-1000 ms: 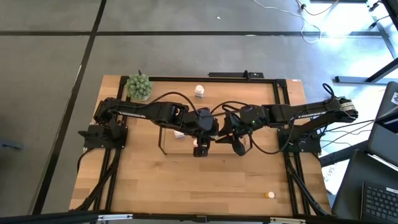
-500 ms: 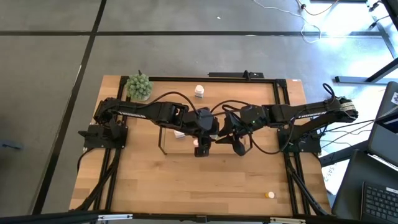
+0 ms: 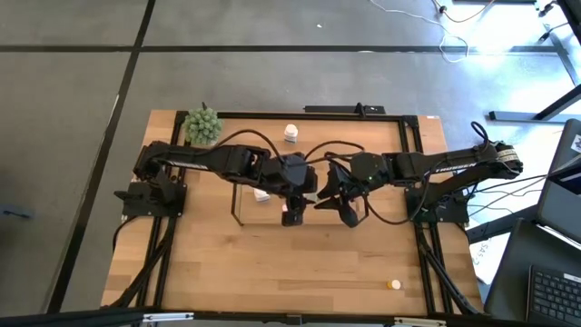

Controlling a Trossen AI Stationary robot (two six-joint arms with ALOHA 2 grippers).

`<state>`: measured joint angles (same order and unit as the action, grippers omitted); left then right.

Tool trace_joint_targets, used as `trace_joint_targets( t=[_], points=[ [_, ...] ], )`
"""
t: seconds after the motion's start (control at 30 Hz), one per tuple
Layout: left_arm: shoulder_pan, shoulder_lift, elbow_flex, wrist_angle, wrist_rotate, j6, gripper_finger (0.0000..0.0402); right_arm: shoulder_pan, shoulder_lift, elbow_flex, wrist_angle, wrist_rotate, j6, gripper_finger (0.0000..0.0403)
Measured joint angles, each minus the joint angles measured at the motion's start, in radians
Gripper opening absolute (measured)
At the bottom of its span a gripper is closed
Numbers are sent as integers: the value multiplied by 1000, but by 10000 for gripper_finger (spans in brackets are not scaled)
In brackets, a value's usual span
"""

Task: Pick and place medicine bottles onto shelf by color
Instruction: Put the yellow pill bottle on the shelf aligned with the other yellow pill bottles

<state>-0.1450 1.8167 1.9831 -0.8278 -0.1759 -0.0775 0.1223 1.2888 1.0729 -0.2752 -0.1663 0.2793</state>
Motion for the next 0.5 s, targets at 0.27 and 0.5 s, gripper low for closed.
trace_joint_targets(
  t=[0.27,0.5],
  points=[
    [1,-16,-1,-2,-7,2,163,6,-15,0,-1,53,-19,107],
    [1,-49,-2,-21,-33,2,163,77,-99,0,-25,273,-25,107]
  ],
)
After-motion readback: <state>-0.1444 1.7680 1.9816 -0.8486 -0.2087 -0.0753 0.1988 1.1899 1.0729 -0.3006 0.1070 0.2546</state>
